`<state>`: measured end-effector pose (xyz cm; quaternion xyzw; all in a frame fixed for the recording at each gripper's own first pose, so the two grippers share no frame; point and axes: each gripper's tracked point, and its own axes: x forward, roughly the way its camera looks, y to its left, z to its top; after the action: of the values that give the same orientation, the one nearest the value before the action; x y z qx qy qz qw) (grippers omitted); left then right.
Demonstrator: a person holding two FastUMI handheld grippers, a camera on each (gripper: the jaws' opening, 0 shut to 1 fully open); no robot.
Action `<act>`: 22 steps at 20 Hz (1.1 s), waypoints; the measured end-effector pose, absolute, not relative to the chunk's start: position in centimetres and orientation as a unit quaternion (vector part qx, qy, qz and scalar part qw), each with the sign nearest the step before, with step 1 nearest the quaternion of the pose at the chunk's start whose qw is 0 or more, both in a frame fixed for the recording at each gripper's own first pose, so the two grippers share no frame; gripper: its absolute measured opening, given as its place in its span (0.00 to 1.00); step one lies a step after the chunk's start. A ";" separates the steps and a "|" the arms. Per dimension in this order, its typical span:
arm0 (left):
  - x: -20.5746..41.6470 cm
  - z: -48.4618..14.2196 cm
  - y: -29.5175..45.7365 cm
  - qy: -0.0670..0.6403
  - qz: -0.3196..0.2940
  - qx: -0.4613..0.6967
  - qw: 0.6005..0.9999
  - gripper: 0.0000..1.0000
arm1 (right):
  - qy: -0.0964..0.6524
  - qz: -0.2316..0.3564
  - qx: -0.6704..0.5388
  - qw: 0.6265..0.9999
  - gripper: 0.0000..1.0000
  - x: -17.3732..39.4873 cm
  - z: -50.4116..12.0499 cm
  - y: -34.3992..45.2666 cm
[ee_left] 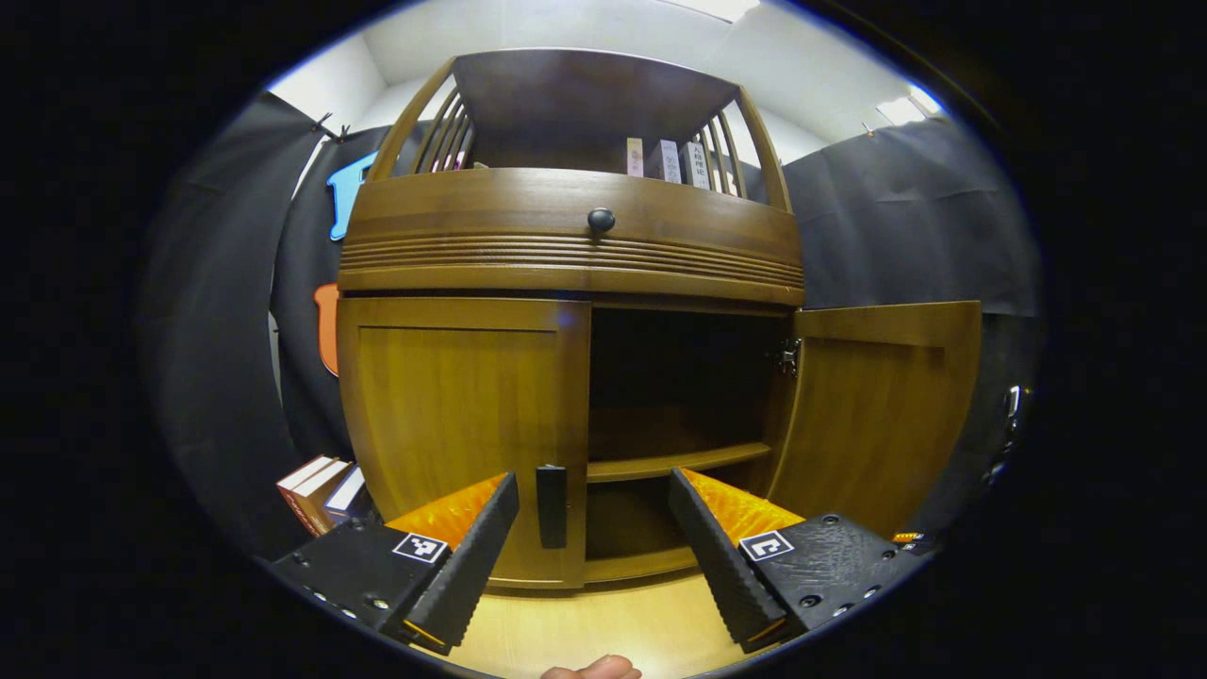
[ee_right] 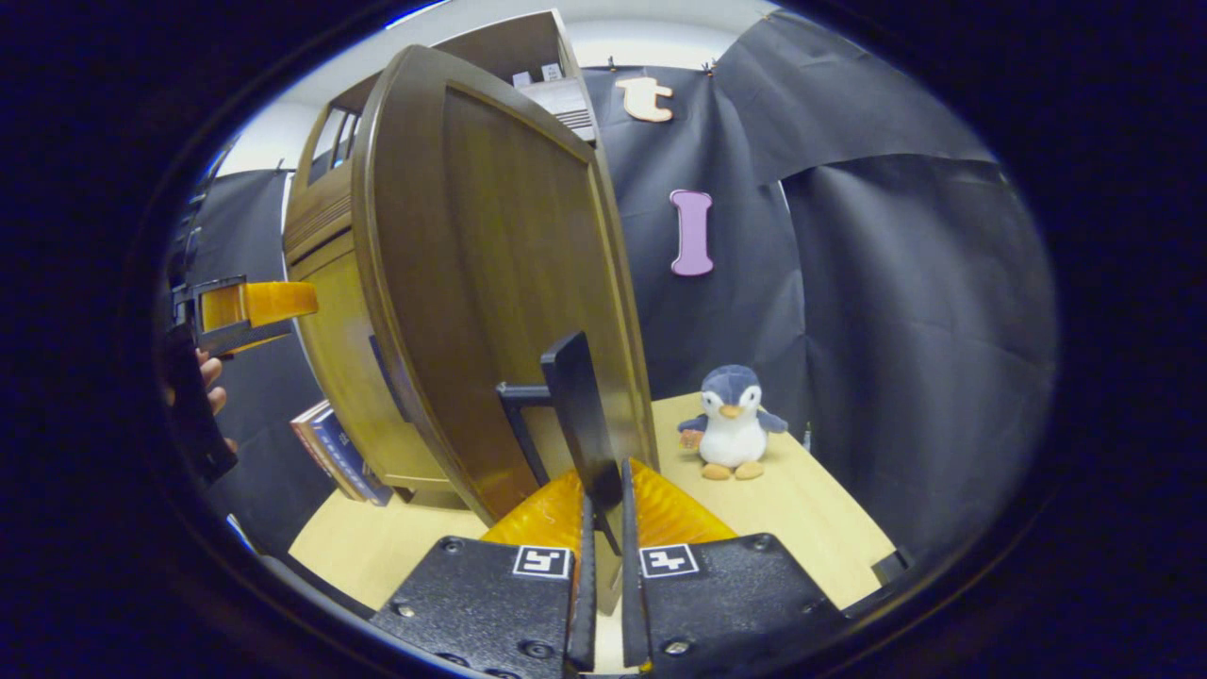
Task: Open the right door of the double-door shoe cabinet with the right hand, and open the left door with the left hand.
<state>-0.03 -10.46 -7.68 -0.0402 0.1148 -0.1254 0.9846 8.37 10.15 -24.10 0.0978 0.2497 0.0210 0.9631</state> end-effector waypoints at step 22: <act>4.1 -12.6 -6.3 0.114 -0.095 0.006 0.989 0.95 | 0.271 -0.044 0.066 0.959 0.05 7.4 -24.1 5.6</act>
<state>4.10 -6.32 -12.61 0.0059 0.1140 -0.0950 0.9889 7.36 5.61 -24.12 0.0657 0.2712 -0.0442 0.9593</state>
